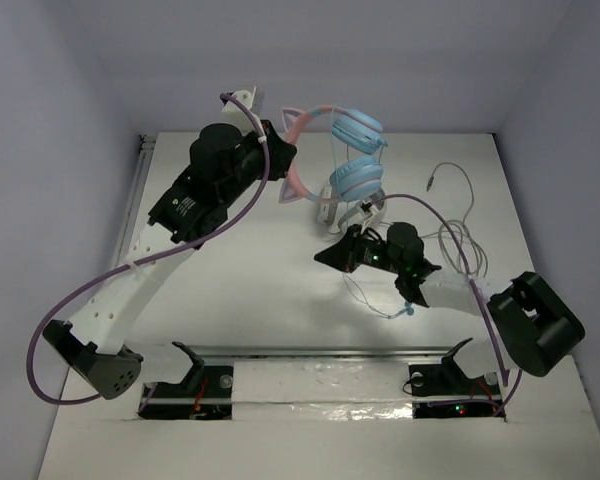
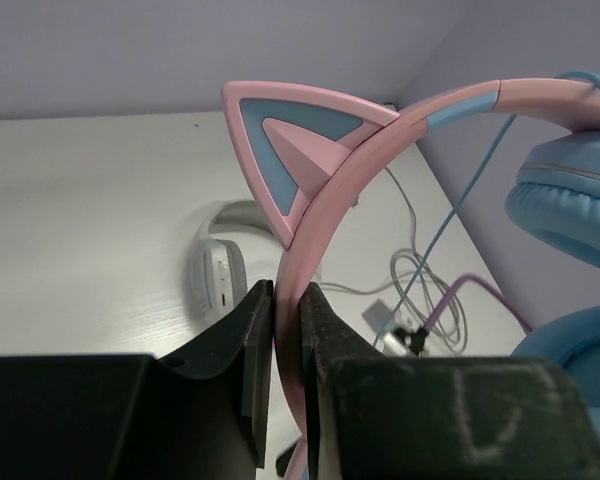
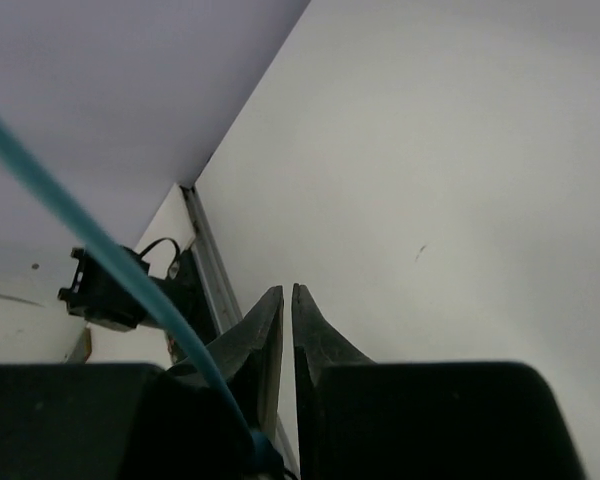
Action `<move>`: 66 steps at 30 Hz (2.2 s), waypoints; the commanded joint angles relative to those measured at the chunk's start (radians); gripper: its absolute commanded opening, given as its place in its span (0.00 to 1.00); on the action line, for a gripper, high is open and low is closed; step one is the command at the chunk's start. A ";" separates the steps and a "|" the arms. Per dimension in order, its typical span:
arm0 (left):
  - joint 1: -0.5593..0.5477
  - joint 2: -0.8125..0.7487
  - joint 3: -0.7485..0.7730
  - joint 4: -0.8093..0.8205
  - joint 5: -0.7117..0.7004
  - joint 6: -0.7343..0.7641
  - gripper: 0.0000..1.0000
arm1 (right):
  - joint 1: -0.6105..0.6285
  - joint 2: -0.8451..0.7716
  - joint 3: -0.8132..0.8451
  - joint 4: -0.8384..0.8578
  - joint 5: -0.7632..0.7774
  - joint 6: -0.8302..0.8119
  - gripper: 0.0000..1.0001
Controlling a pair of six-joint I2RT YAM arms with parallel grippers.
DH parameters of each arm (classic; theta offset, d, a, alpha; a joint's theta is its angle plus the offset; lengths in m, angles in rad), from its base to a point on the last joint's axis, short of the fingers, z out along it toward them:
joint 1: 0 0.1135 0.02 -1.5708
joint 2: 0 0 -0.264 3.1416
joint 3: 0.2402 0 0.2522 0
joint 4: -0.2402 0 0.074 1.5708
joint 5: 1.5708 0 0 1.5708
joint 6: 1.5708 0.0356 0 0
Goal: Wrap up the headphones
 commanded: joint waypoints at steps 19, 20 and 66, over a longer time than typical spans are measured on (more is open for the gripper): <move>0.058 0.079 0.062 0.202 -0.394 -0.031 0.00 | 0.333 -0.139 -0.077 -0.283 0.224 0.071 0.00; 0.058 0.083 0.052 0.214 -0.416 -0.025 0.00 | 0.355 -0.146 -0.066 -0.320 0.240 0.069 0.00; -0.284 -0.022 -0.497 -0.178 -0.361 0.127 0.00 | 0.455 -0.248 0.834 -1.498 0.975 -0.360 0.00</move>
